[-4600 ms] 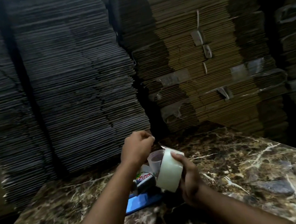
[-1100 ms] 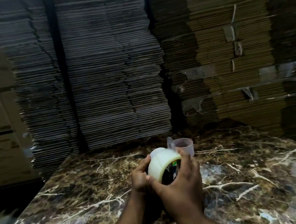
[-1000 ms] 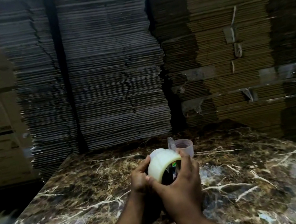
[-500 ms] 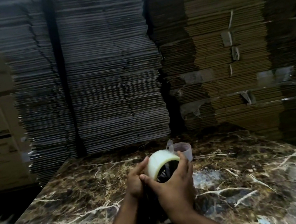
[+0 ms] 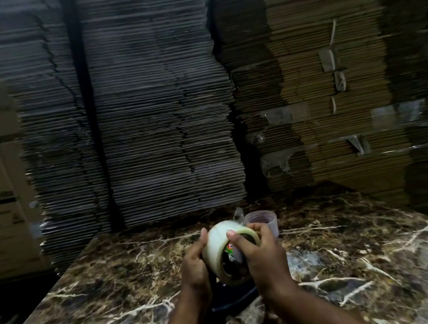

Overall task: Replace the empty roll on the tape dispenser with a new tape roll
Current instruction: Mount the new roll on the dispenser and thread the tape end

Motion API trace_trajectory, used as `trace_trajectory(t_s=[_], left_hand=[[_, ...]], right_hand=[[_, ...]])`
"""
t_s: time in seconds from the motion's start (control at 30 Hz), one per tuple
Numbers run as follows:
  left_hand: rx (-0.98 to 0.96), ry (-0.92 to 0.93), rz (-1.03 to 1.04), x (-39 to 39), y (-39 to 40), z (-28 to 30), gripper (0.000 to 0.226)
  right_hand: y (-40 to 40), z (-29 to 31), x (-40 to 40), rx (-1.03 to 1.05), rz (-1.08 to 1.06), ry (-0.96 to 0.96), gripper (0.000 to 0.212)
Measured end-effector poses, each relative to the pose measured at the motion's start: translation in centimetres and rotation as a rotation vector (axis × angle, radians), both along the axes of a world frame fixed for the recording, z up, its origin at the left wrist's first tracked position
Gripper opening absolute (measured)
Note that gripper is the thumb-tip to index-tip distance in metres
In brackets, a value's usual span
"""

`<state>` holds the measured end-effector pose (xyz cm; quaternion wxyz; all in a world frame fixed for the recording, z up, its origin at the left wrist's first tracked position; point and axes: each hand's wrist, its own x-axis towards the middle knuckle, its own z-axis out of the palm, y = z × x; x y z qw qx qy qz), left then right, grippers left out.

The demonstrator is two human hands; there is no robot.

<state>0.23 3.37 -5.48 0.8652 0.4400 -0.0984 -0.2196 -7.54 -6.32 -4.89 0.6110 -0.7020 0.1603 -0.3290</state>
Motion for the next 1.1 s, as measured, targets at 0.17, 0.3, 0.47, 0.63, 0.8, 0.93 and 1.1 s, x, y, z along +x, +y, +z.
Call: trace_trajectory(t_s=[0.17, 0.3, 0.47, 0.63, 0.8, 0.93, 1.1], left_hand=[[0.044, -0.012, 0.031, 0.4, 0.2, 0.0, 0.071], [0.036, -0.031, 0.066, 0.9, 0.2, 0.0, 0.069], [-0.003, -0.091, 0.061, 1.6, 0.0, -0.7, 0.066], [-0.008, -0.164, 0.050, 2.0, -0.1, -0.8, 0.055], [0.000, -0.143, 0.092, 2.0, 0.0, -0.6, 0.068], [-0.013, -0.116, 0.105, 2.3, 0.0, -0.8, 0.085], [-0.019, -0.129, 0.092, 2.3, 0.1, -0.8, 0.089]], right_hand=[[-0.1, -0.1, -0.5, -0.119, -0.030, 0.043, 0.043], [-0.9, 0.8, -0.6, -0.092, 0.031, 0.075, 0.046], [-2.8, 3.2, 0.6, -0.051, -0.005, 0.113, 0.068], [-3.5, 5.0, 1.9, -0.074, 0.043, 0.211, 0.066], [-3.6, 5.6, 2.4, -0.166, 0.016, 0.268, 0.041], [-4.1, 5.6, 2.6, -0.045, -0.004, 0.240, 0.021], [-4.7, 6.0, 1.9, 0.250, 0.131, 0.251, 0.014]])
